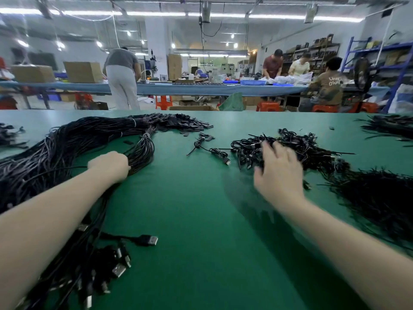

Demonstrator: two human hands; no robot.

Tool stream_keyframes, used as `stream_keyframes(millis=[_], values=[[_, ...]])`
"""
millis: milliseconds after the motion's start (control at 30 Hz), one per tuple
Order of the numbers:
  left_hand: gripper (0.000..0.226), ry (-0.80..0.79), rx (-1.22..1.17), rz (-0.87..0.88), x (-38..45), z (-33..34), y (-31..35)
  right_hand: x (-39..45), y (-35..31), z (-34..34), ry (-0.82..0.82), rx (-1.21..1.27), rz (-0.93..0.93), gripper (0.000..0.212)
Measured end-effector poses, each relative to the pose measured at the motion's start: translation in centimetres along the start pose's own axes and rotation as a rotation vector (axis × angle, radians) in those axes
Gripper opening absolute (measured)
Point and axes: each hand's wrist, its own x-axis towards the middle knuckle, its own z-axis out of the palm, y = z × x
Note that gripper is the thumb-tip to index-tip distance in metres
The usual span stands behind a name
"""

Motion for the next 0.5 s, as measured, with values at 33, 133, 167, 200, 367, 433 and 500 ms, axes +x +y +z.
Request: stream_keyframes(millis=[33, 133, 167, 200, 367, 433, 500], values=[[0.036, 0.036, -0.014, 0.001, 0.8, 0.3, -0.2, -1.1, -0.5, 1.1, -0.008, 0.022, -0.091, 0.060], [0.036, 0.182, -0.108, -0.011, 2.6, 0.6, -0.1, -1.7, -0.6, 3.0, -0.085, 0.084, -0.254, 0.039], [0.034, 0.204, -0.131, -0.021, 2.9, 0.6, -0.2, -1.5, -0.5, 3.0, -0.102, 0.118, -0.264, 0.032], [0.031, 0.217, -0.131, -0.033, 3.2, 0.7, -0.3, -1.4, -0.5, 3.0, -0.110, 0.151, -0.263, 0.028], [0.023, 0.208, -0.227, -0.105, 4.2, 0.2, -2.8, -1.3, -0.5, 3.1, -0.107, 0.185, -0.260, 0.023], [0.026, 0.071, -0.333, -0.100, 4.5, -1.2, -3.8, -1.3, -0.4, 3.1, -0.099, 0.191, -0.259, 0.022], [0.028, -0.049, -0.466, -0.098, 4.7, -3.2, -4.4, -1.2, -0.4, 3.1, -0.103, 0.200, -0.254, 0.022]])
